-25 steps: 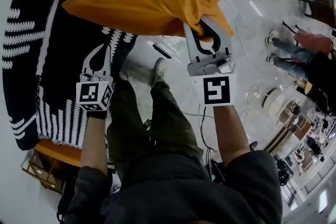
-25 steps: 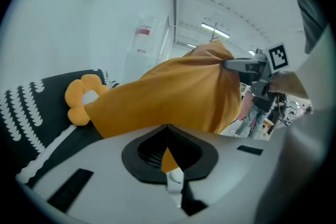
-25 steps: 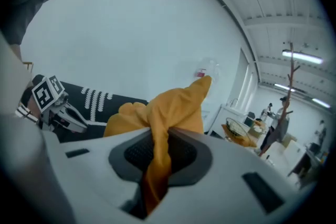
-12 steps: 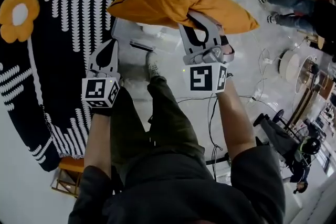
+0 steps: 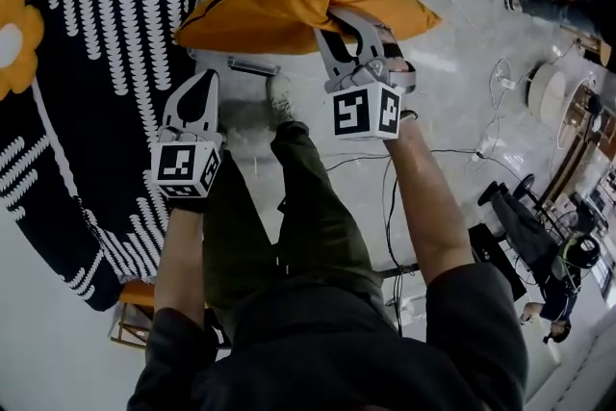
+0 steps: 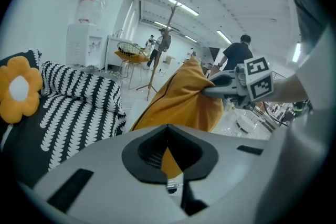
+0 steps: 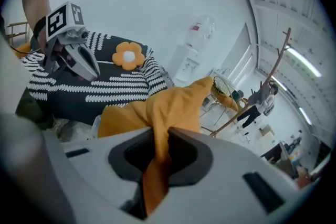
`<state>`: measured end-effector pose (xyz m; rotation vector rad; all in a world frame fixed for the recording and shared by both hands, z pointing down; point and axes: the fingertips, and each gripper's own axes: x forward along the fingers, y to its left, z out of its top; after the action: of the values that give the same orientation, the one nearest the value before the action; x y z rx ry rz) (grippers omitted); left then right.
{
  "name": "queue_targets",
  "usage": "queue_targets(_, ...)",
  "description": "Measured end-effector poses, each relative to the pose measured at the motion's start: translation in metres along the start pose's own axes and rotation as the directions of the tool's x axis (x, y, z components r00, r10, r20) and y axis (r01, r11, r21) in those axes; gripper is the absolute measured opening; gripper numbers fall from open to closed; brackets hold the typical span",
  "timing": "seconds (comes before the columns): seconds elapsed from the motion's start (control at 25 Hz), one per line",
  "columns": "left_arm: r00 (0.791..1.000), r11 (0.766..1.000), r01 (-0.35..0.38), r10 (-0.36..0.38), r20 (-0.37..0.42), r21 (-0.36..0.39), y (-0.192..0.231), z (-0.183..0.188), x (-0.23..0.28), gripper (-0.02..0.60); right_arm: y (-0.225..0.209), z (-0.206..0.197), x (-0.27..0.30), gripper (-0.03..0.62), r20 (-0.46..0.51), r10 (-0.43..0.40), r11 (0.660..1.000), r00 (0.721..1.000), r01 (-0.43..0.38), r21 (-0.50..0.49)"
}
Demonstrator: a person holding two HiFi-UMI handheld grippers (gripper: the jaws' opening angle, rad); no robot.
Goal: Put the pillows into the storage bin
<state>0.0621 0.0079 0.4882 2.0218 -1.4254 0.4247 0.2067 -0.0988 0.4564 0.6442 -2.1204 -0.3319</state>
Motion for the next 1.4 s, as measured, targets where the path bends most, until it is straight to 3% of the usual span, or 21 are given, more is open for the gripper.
queue_targets(0.2,0.999,1.000,0.000,0.000,-0.044,-0.014,0.003,-0.026,0.026,0.003,-0.009,-0.044,0.064,0.061,-0.011,-0.029,0.998,1.000,0.030,0.056)
queue_targets(0.4,0.996,0.998,-0.019,0.014,-0.084,-0.058,0.031,-0.099,0.037,0.003,-0.008,-0.111,0.139,0.074,-0.092,-0.107,0.981,0.990,0.120,0.154)
queue_targets(0.52,0.994,0.996,-0.039,0.030,-0.105,-0.080,0.039,-0.125,0.034,0.003,-0.014,-0.126,0.168,0.094,-0.081,-0.145,0.968,0.986,0.159,0.193)
queue_targets(0.72,0.990,0.993,-0.065,0.052,-0.131,-0.099,0.041,-0.121,0.047,0.003,-0.058,-0.124,0.185,0.196,-0.070,-0.247,0.936,0.966,0.257,0.240)
queue_targets(0.8,0.989,0.991,-0.073,0.058,-0.135,-0.108,0.044,-0.118,0.055,0.003,-0.064,-0.120,0.187,0.199,-0.051,-0.267,0.923,0.962,0.270,0.273)
queue_targets(0.96,0.989,0.990,-0.077,0.061,-0.136,-0.115,0.050,-0.116,0.062,0.003,-0.056,-0.113,0.202,0.206,0.030,-0.208,0.913,0.978,0.183,0.365)
queue_targets(1.08,0.988,0.991,-0.074,0.058,-0.141,-0.114,0.047,-0.121,0.060,0.002,-0.051,-0.114,0.223,0.256,0.044,-0.131,0.925,0.990,0.106,0.365)
queue_targets(1.2,0.988,0.991,-0.078,0.062,-0.143,-0.109,0.044,-0.121,0.057,0.003,-0.063,-0.110,0.220,0.259,0.033,-0.171,0.944,0.985,0.154,0.291)
queue_targets(1.4,0.990,0.992,-0.093,0.083,-0.112,-0.088,0.032,-0.093,0.040,0.003,-0.064,-0.106,0.160,0.259,0.024,-0.195,0.925,0.981,0.175,0.337)
